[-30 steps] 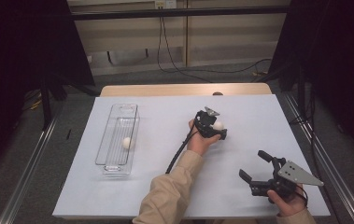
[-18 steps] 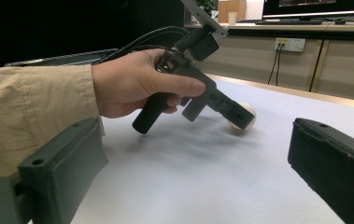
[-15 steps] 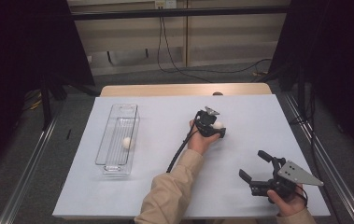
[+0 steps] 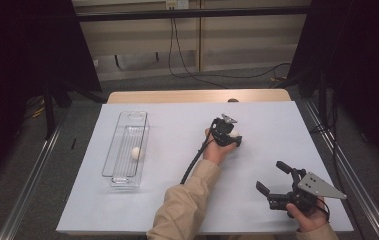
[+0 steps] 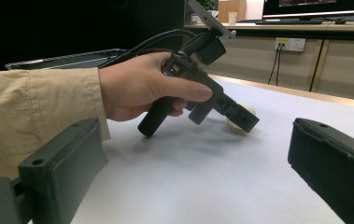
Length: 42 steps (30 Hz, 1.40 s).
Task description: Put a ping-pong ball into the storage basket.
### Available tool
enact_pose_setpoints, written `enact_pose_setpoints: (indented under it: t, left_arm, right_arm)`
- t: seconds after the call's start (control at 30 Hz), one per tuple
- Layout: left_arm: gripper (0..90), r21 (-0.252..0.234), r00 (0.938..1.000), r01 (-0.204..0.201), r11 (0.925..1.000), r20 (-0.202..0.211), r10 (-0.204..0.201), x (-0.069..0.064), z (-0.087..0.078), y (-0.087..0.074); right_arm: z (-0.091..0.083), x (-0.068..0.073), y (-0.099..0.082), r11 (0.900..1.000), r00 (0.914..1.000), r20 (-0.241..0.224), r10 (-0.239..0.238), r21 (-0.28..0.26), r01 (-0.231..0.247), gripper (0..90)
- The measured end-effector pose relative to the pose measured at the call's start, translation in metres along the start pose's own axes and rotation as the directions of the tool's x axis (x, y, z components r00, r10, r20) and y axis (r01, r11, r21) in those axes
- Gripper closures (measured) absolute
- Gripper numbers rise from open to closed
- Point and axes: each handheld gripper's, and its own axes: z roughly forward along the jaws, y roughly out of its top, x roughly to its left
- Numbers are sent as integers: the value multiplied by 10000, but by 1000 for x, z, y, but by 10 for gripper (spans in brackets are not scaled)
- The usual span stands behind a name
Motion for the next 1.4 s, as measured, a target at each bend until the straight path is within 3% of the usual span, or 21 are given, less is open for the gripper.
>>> enact_pose_setpoints:
  t: [0.17, 0.5, 0.77, 0.9, 1.4]
  left_arm:
    - [500, -1, 9999, 103, 9999, 92, -103, -1, 2, 0]
    - [511, 107, 9999, -105, 9999, 65, 104, -1, 0, 0]
    - [511, 220, 9995, -162, 9996, 283, 156, 1, -11, 1]
    - [511, 236, 9991, -1, 9997, 425, -9, 4, -16, 0]
    - [512, 238, 9985, -72, 9997, 553, 59, 11, -39, -3]
  right_arm:
    - [0, 0, 0, 10000, 10000, 7, -1, 4, 1, 29]
    - [0, 0, 0, 10000, 10000, 8, 4, 1, -4, 30]
    - [0, 0, 0, 10000, 10000, 7, -11, 9, 11, 29]
    - [0, 0, 0, 10000, 10000, 22, -4, 13, 4, 29]
    - [1, 0, 0, 10000, 10000, 23, -64, 38, 64, 29]
